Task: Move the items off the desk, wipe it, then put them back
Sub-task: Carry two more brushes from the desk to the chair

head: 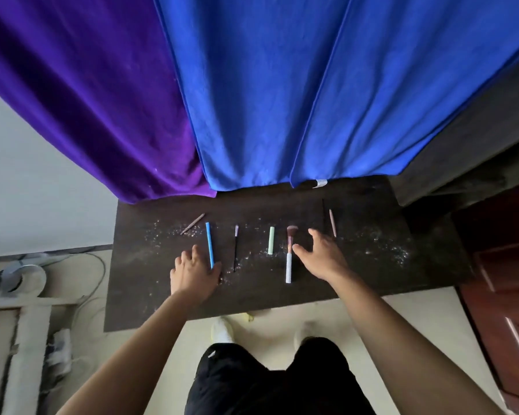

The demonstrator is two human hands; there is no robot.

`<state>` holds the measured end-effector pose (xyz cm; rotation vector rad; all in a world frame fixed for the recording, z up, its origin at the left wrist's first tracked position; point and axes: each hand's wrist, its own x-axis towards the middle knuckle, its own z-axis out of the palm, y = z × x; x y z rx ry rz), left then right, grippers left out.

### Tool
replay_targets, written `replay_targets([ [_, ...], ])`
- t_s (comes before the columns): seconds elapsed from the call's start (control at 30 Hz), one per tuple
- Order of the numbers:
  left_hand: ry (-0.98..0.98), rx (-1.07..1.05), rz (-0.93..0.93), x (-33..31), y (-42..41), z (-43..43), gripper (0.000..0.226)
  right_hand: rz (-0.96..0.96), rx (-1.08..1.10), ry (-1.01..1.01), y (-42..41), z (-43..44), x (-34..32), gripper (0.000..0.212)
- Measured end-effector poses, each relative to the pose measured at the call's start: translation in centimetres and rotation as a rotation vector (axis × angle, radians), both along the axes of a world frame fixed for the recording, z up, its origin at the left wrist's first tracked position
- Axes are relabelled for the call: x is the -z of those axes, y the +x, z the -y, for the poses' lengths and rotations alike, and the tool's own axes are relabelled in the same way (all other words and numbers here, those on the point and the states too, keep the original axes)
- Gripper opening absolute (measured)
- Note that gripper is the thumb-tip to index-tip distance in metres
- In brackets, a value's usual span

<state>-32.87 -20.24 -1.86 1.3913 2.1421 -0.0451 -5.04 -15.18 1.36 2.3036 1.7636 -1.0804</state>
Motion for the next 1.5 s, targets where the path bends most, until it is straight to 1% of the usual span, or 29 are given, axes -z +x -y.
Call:
replay_targets([
  [0.1, -0.047, -0.032, 0.034, 1.6, -0.1, -1.4, 0.06, 0.012, 0.023, -0.083, -0.6, -0.4, 1.6, 0.074],
  [0.2, -0.027, -0.04, 0.026, 2.7, 0.6, -2.7, 0.063, 0.021, 0.026, -0.128, -1.2, -0.9, 3.4, 0.074],
  [0.3, 0.004, -0.013, 0.034, 3.2, 1.9, -4.1, 0.062, 0.043, 0.023, -0.076, -2.2, -1.7, 4.4, 0.065],
  [0.43, 0.008, 0.069, 0.036, 3.3, 3.7, -5.5, 0.057, 0.012, 0.038, -0.009, -4.1, -3.0, 4.9, 0.059],
  [0.5, 0.024, 0.066, 0.064, 3.5, 4.1, -5.9, 0.053, -0.013, 0.029, -0.003, -4.7, -3.5, 5.2, 0.051],
  [0.6, 0.049, 0.006, 0.127, 3.9, 4.1, -6.5, 0.035, -0.023, -0.002, -0.05, -5.0, -4.0, 5.9, 0.032],
  [0.67, 0.017, -0.044, 0.145, 4.1, 4.0, -7.0, 0.027, -0.037, 0.006, -0.073, -4.9, -4.4, 6.3, 0.026],
  [0.8, -0.037, -0.076, 0.139, 4.2, 4.1, -7.7, 0.021, -0.084, 0.004, -0.059, -4.4, -4.6, 6.8, 0.024],
  [1.0, 0.057, 0.033, 0.09, 4.1, 4.8, -7.2, 0.02, -0.115, 0.021, 0.016, -2.9, -4.0, 6.7, 0.024],
  [1.1, -0.002, 0.03, 0.104, 3.5, 4.4, -7.6, 0.02, -0.126, 0.041, 0.036, -1.5, -4.1, 6.2, 0.028],
  [1.17, 0.001, 0.003, 0.181, 2.4, 4.3, -8.2, 0.016, -0.169, 0.073, 0.095, -0.6, -4.5, 5.4, 0.03],
  [1.23, 0.062, -0.063, 0.329, 0.8, 4.5, -9.0, 0.006, -0.242, 0.134, 0.179, 0.3, -5.2, 4.1, 0.032],
  [1.3, 0.17, -0.061, 0.462, -1.4, 4.9, -10.0, 0.023, -0.344, 0.234, 0.252, 1.1, -6.0, 2.4, 0.033],
  [1.37, 0.285, -0.072, 0.557, -4.4, 5.2, -11.0, 0.03, -0.423, 0.298, 0.32, 1.6, -6.6, 0.2, 0.029],
  [1.43, 0.38, -0.082, 0.628, -7.6, 5.6, -12.1, 0.026, -0.514, 0.365, 0.371, 2.0, -7.0, -2.1, 0.024],
  [1.5, 0.471, -0.055, 0.68, -10.6, 6.1, -13.0, 0.02, -0.615, 0.436, 0.465, 2.3, -6.9, -4.5, 0.024],
])
